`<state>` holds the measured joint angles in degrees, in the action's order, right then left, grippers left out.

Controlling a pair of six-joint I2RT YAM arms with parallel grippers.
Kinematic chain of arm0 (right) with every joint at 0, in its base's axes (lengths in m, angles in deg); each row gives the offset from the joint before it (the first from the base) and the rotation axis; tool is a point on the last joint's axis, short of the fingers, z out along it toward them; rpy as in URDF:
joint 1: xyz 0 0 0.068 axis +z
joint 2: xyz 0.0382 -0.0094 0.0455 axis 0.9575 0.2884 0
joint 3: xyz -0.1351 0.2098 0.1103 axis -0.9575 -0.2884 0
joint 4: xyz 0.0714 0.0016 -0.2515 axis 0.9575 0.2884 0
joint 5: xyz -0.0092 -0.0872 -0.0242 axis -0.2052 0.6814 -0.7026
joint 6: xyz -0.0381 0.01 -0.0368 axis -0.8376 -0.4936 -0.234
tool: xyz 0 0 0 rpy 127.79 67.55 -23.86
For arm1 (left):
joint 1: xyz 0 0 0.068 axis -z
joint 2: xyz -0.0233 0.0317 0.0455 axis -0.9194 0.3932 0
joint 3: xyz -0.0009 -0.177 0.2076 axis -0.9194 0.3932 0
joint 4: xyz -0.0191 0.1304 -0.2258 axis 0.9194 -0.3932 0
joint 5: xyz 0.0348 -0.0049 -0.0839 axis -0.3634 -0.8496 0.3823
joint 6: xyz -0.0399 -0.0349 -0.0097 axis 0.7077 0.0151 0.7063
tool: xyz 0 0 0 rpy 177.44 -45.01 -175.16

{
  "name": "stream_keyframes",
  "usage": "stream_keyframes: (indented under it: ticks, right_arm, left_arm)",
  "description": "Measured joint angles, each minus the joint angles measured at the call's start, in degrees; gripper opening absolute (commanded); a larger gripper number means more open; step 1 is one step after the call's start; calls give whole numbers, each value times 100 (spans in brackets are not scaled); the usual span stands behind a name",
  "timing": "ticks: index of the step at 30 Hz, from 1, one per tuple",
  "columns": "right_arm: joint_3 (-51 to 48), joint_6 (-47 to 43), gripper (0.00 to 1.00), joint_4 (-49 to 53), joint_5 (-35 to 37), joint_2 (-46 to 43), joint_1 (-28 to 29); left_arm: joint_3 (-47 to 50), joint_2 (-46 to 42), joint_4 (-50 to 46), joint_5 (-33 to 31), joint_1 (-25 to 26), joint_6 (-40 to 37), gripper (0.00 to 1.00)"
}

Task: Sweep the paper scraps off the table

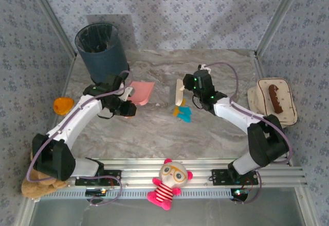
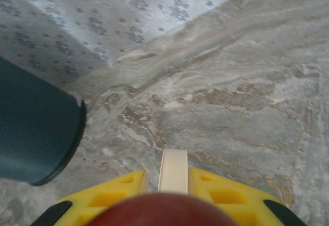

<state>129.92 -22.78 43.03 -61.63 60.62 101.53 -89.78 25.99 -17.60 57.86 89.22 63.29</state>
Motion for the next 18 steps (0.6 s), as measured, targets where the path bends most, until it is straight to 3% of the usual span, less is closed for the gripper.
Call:
stream_keyframes:
  ticks: [6,18]
  right_arm:
    - [-24,-811,0,378,-35,-614,-42]
    - [-745,-2358,0,1561,992,-1873,-142]
  left_arm:
    - [-149,407,-308,-439,511,-323,0]
    - [-726,1613,-970,-1742,1709,-1176,0]
